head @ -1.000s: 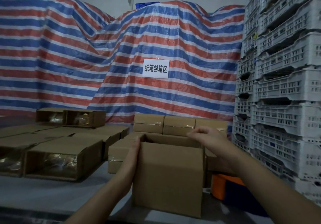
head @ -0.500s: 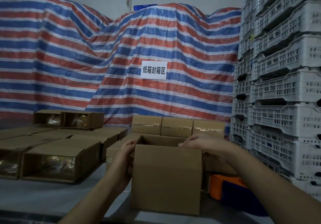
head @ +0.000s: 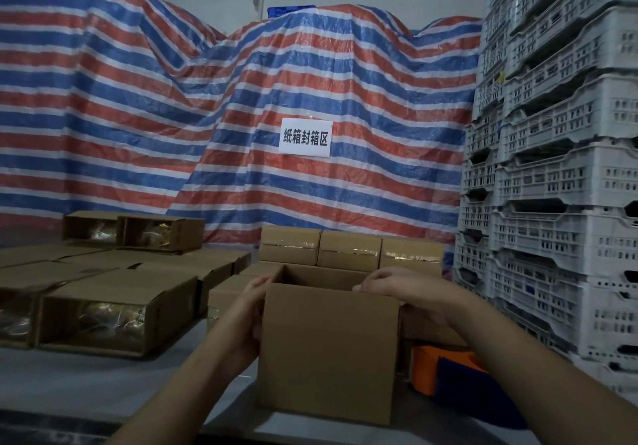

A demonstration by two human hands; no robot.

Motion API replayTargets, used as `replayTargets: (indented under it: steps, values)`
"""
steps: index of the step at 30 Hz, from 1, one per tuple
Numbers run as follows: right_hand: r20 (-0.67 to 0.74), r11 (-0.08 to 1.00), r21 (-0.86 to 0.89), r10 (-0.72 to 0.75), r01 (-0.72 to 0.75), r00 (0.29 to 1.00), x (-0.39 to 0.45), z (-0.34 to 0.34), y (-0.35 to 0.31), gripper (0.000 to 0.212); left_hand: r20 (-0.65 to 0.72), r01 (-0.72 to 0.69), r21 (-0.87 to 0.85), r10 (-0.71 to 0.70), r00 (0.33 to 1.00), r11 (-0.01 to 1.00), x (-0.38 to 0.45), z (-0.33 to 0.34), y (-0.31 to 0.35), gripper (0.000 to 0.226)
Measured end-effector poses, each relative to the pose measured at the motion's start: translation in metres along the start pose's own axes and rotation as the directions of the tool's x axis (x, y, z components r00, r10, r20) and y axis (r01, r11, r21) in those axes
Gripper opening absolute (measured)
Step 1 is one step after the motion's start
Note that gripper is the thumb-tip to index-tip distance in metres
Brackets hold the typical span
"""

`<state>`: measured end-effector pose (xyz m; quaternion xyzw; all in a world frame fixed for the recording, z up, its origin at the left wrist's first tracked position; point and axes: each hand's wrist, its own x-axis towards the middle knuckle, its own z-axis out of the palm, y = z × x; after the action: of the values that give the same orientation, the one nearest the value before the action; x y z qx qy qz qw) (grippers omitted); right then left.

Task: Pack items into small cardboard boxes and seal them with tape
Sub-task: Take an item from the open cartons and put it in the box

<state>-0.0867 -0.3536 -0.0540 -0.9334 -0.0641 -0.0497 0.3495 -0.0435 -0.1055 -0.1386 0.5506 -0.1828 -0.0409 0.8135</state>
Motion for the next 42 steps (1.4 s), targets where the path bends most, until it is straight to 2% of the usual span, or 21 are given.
replayTargets:
  steps: [3, 7, 10, 13, 16, 24, 31, 37, 40, 42]
  values:
    - [0.006, 0.999, -0.034, -0.005, 0.005, 1.000, 0.001, 0.000, 0.000, 0.059, 0.027, 0.055, 0.145, -0.059, 0.998, 0.988, 0.000, 0.002, 0.003, 0.040]
    - [-0.032, 1.000, -0.010, -0.011, 0.010, 0.999, 0.000, 0.003, 0.003, 0.052, 0.065, 0.077, 0.207, -0.093, 0.994, 0.975, 0.002, -0.003, 0.004, 0.032]
    - [-0.120, 0.976, 0.216, 0.025, 0.002, 0.992, -0.004, 0.009, 0.016, 0.048, 0.046, 0.058, 0.214, -0.069, 0.997, 0.975, 0.006, -0.005, 0.001, 0.031]
    - [-0.284, 0.832, 0.544, 0.065, 0.105, 0.957, -0.004, 0.020, 0.038, 0.032, 0.048, 0.034, 0.190, -0.044, 0.998, 0.981, 0.006, -0.005, 0.001, 0.033]
    - [-0.431, 0.779, 0.585, 0.060, 0.228, 0.901, -0.005, 0.033, 0.060, 0.018, 0.068, 0.023, 0.179, -0.036, 0.997, 0.984, 0.008, -0.006, 0.001, 0.032]
    - [-0.411, 0.722, 0.624, -0.022, 0.299, 0.911, 0.001, 0.053, 0.078, 0.025, 0.086, 0.005, 0.132, -0.016, 0.996, 0.991, 0.009, -0.008, -0.001, 0.051]
    - [-0.418, 0.587, 0.735, -0.004, 0.341, 0.909, 0.007, 0.075, 0.078, 0.034, 0.102, 0.032, 0.163, -0.049, 0.994, 0.986, 0.010, -0.009, -0.001, 0.046]
    - [-0.441, 0.502, 0.774, -0.011, 0.386, 0.897, 0.008, 0.089, 0.072, 0.051, 0.109, 0.094, 0.128, -0.108, 0.988, 0.987, 0.011, -0.013, -0.006, 0.027]
    - [-0.417, 0.498, 0.792, 0.017, 0.354, 0.909, 0.005, 0.092, 0.068, 0.052, 0.097, 0.083, 0.141, -0.097, 0.991, 0.987, 0.011, -0.014, -0.005, 0.031]
    - [-0.348, 0.542, 0.801, 0.076, 0.255, 0.934, 0.005, 0.092, 0.066, 0.049, 0.113, 0.075, 0.171, -0.095, 0.989, 0.983, 0.010, -0.011, -0.003, 0.027]
